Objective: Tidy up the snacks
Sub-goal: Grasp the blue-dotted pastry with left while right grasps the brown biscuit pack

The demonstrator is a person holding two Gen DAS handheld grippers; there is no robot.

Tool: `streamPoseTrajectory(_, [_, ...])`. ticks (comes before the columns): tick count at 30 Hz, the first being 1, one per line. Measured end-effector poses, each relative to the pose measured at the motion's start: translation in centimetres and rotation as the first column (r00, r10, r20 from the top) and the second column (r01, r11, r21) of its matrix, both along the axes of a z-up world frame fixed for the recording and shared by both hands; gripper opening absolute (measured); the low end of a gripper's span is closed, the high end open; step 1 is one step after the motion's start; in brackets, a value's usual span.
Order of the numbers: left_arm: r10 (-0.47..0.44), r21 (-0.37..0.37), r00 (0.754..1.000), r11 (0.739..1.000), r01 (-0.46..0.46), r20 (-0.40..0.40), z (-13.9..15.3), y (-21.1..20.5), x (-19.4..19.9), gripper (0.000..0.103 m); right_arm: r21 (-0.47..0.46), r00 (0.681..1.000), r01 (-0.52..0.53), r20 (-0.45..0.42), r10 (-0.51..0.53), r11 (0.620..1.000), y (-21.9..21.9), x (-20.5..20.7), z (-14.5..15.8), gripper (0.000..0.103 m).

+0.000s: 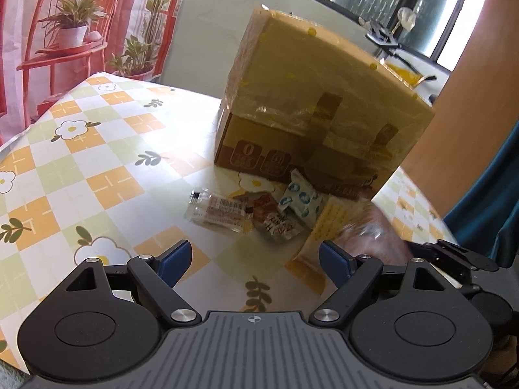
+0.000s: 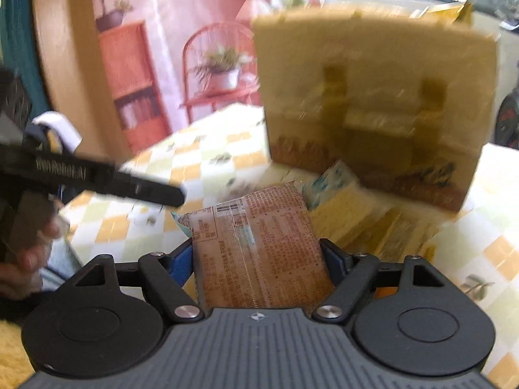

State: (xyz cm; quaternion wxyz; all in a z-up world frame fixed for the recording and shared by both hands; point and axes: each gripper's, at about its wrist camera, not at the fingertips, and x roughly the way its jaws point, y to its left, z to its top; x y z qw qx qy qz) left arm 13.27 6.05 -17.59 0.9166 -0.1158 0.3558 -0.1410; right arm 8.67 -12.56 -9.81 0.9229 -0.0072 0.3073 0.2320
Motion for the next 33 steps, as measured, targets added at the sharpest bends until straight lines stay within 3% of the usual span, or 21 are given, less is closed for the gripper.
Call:
streamPoseTrajectory(6, [-0.004, 0.017, 1.0, 1.0, 0.004, -0.01, 0.2, -0.2, 2.0, 0.083, 0.026, 0.985, 0.151, 0.08, -0.153, 0.988, -3.3, 0.4, 1.7, 0.079])
streamPoseTrajectory(14, [-0.081, -0.024, 0.997, 0.996, 0.081, 0.011, 0.1, -3.2, 7.4, 0.068, 0.022, 0.952, 0.295, 0.076, -0.296, 0.955, -7.6, 1.2, 1.1, 0.079])
streamPoseTrajectory(16, [-0.097, -0.03, 0.995, 0.995, 0.097, -0.007, -0.5, -4.3, 9.1, 0.067, 0.027, 0.946, 0.315, 0.072, -0.316, 0.949, -8.7, 1.2, 0.8, 0.079])
streamPoseTrajectory(24, [-0.158, 0.057, 0.986, 0.985, 0.161, -0.061, -3.9, -8.2, 13.6, 0.062, 0.063, 0.933, 0.355, 0.044, -0.358, 0.933, -11.1, 1.0, -0.5, 0.079])
streamPoseTrajectory(33, [-0.23, 0.112, 0.97, 0.965, 0.237, -0.074, -5.5, -10.7, 14.6, 0.062, 0.093, 0.924, 0.379, 0.015, -0.382, 0.921, -12.4, 1.2, -1.4, 0.079])
